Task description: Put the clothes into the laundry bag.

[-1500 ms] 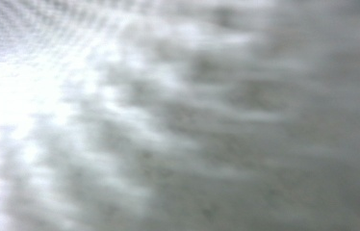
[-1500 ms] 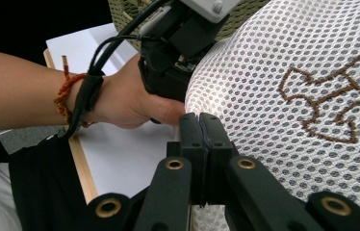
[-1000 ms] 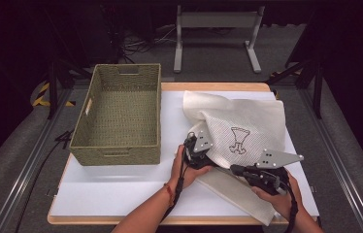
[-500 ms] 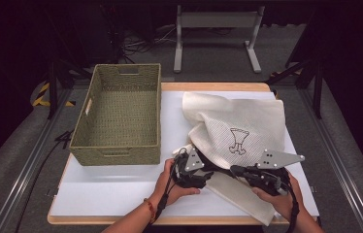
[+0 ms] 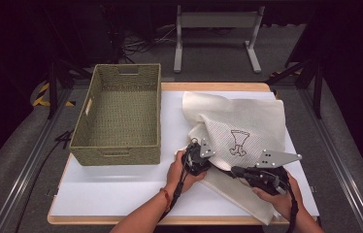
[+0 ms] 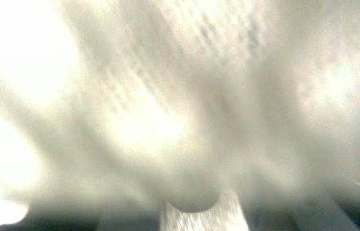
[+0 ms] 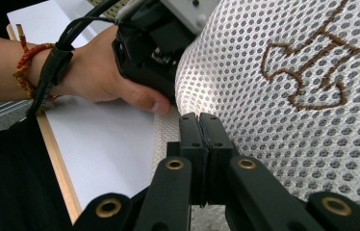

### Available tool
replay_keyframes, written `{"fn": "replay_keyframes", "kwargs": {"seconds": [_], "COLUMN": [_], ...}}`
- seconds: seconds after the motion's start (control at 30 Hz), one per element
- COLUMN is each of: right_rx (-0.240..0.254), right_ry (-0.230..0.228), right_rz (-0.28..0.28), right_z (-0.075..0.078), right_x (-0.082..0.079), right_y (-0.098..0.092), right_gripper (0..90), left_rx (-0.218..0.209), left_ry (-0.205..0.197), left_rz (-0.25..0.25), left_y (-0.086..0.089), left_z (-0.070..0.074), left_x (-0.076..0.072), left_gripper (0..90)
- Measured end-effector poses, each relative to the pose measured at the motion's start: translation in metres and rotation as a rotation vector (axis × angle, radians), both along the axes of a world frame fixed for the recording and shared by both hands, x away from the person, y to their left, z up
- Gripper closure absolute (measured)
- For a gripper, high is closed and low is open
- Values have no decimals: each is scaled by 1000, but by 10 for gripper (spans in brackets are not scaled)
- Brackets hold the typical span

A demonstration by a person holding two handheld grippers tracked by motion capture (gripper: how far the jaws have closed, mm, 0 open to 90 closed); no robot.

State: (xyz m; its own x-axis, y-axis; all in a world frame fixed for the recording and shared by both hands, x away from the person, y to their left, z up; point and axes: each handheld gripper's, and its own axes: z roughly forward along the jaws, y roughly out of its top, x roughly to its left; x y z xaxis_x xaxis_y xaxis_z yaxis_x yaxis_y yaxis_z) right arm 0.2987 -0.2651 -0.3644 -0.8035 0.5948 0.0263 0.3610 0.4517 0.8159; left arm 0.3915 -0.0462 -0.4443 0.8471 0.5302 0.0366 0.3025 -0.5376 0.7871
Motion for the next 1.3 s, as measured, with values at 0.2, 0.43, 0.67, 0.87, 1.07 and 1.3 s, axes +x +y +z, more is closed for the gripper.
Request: {"fn": "replay_keyframes", "kwargs": {"seconds": [0.2, 0.43, 0.67, 0.87, 1.07, 1.3], "right_rx": [10, 28, -13, -25, -26, -7], "right_ry": [2, -11, 10, 53, 40, 8], "right_rz": [3, -1, -4, -12, -14, -6], "right_z": [1, 5, -4, -11, -9, 0], "right_x": [0, -1, 2, 6, 5, -1], "right_y": [0, -3, 3, 1, 3, 3], "right_gripper": [898, 898, 898, 898, 898, 898], "left_rx": [-157, -210, -113, -134, -128, -157], "left_ry": [-14, -102, -91, -50, 1, -17], "left_rz": [36, 109, 175, 123, 60, -43], "left_y": [0, -12, -16, -10, 6, 30], "left_z": [10, 12, -1, 1, 2, 4], "left_x": [7, 13, 28, 23, 11, -10], "left_gripper": [822, 819, 796, 667, 340, 263]}}
